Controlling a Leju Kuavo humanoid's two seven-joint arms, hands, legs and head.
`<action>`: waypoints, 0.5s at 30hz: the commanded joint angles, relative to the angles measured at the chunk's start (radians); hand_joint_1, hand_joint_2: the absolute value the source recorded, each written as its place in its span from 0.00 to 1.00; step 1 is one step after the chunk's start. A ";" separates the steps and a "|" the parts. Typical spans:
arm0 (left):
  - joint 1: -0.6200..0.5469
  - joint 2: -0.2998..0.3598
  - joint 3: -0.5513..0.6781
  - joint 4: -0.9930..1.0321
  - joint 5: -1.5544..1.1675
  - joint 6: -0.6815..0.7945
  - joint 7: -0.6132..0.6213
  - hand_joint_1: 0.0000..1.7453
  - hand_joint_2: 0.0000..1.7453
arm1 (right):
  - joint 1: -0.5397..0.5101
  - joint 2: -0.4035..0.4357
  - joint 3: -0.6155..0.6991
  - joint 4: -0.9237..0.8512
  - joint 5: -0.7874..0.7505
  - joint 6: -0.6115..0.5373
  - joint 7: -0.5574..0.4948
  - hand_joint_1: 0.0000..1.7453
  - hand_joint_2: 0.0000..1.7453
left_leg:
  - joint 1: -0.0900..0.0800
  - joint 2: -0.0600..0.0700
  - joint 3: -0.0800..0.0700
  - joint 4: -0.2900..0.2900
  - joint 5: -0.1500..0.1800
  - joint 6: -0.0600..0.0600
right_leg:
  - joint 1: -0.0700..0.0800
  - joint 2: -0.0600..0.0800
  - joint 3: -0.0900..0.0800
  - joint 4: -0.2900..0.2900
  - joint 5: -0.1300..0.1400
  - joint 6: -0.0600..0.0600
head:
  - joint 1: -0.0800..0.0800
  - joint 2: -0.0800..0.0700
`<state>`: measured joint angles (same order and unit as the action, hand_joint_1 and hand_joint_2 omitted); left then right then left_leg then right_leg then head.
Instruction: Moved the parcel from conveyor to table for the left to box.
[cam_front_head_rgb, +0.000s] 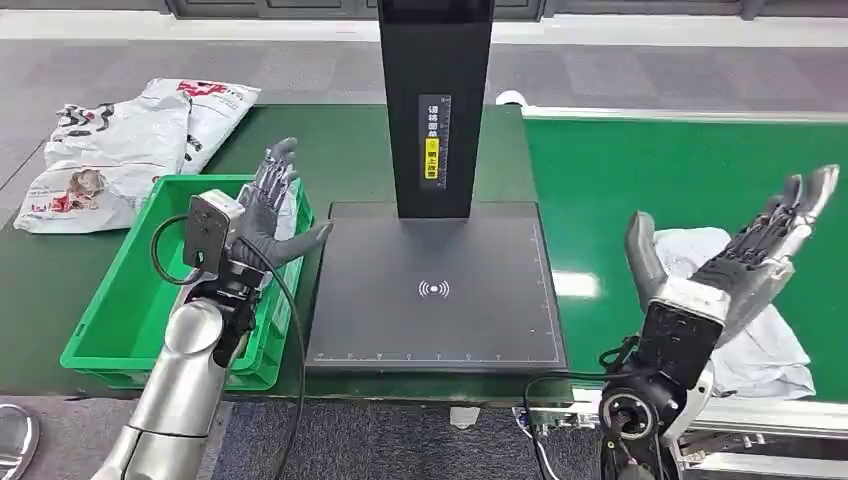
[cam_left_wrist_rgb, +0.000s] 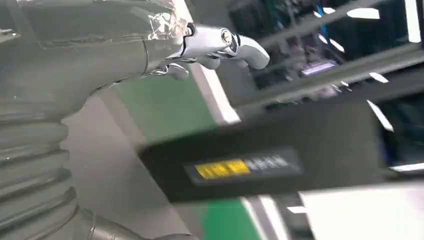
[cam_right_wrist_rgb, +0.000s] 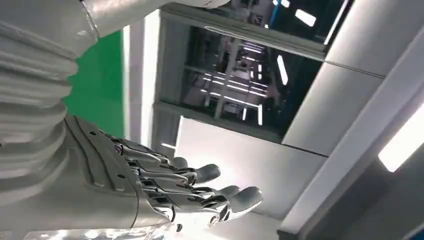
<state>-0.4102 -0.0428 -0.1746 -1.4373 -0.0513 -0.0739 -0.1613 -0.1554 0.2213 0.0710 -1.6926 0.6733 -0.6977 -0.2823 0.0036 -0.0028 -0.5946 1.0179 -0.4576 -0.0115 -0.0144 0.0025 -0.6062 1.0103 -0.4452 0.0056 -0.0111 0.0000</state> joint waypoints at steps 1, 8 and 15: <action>-0.036 -0.035 -0.216 0.028 0.153 -0.056 -0.008 0.00 1.00 | -0.016 -0.043 -0.078 0.107 0.023 0.000 0.049 0.00 1.00 | 0.001 -0.004 0.002 -0.002 0.001 0.000 | 0.001 -0.004 0.004 -0.003 0.000 0.000 | 0.000 0.000; -0.053 -0.060 -0.262 0.074 0.050 0.079 -0.060 0.00 1.00 | 0.012 -0.053 -0.129 0.155 0.168 0.025 0.160 0.00 1.00 | 0.001 -0.006 0.004 -0.004 0.002 0.001 | 0.002 -0.006 0.007 -0.005 0.000 0.000 | 0.000 0.000; -0.020 -0.063 -0.239 0.053 0.063 0.108 -0.085 0.00 1.00 | 0.022 -0.073 -0.216 0.305 0.452 0.048 0.373 0.00 1.00 | 0.001 -0.002 0.004 -0.002 0.000 0.000 | 0.001 -0.003 0.005 -0.004 0.000 0.000 | 0.000 0.000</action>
<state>-0.4198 -0.1106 -0.3693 -1.4298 -0.0015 0.0042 -0.2262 -0.1324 0.1953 0.0023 -1.6117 0.9028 -0.6702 -0.0780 0.0036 -0.0026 -0.5943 1.0179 -0.4579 -0.0116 -0.0144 0.0029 -0.6062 1.0103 -0.4452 0.0056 -0.0114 0.0004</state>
